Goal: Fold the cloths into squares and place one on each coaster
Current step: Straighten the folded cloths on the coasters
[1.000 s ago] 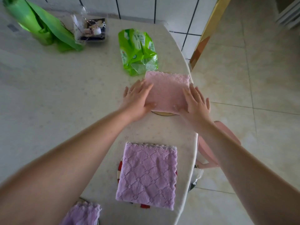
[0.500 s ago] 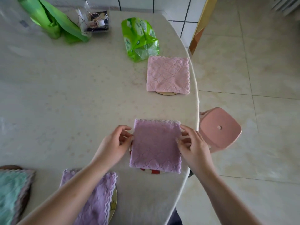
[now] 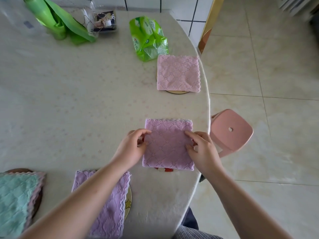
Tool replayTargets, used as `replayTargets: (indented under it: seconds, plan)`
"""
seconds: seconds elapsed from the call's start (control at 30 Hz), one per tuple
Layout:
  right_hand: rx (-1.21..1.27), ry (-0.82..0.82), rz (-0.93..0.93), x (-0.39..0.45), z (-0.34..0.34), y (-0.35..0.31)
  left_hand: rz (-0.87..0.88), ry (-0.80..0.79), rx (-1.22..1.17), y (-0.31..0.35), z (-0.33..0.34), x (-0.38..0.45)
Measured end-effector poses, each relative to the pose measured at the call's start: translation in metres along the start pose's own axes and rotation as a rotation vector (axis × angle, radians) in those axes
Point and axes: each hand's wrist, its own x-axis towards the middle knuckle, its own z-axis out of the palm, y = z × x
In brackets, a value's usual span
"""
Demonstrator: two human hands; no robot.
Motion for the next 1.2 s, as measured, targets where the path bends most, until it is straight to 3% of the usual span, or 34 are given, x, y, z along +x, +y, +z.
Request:
replayTargets:
  seconds: [0.17, 0.23, 0.33, 0.43, 0.53, 0.7, 0.8, 0.93, 1.1, 1.2]
  plan:
    - [0.001, 0.003, -0.006, 0.000, 0.003, 0.003, -0.019, 0.012, -0.026, -0.002, -0.002, -0.006]
    - [-0.020, 0.056, -0.013, -0.001, 0.003, 0.003, 0.054, 0.084, 0.107, 0.001, -0.001, -0.010]
    - [-0.159, 0.159, -0.194, -0.005, 0.008, 0.001, 0.301, 0.157, 0.430, 0.004, -0.002, -0.016]
    - [-0.327, 0.065, -0.305, -0.008, 0.012, 0.000, 0.470, 0.042, 0.634, 0.000, 0.002, -0.017]
    - [-0.527, -0.085, -0.263, -0.006, 0.015, 0.008, 0.424, -0.113, 0.781, -0.007, 0.008, -0.012]
    - [-0.679, -0.144, -0.243, 0.000, 0.015, 0.014, 0.352, -0.270, 0.916, -0.005, 0.002, -0.003]
    - [-0.651, -0.122, -0.233, -0.004, 0.012, 0.005, 0.342, -0.261, 0.782, -0.003, -0.011, -0.006]
    - [-0.466, 0.013, -0.253, -0.032, 0.020, -0.015, 0.283, 0.045, 0.279, -0.033, -0.049, -0.036]
    - [-0.215, 0.099, -0.239, -0.083, 0.066, -0.050, 0.105, 0.204, 0.134, -0.091, -0.098, -0.090]
    - [0.010, 0.025, -0.091, -0.108, 0.093, -0.070, 0.007, 0.213, 0.054, -0.119, -0.115, -0.115]
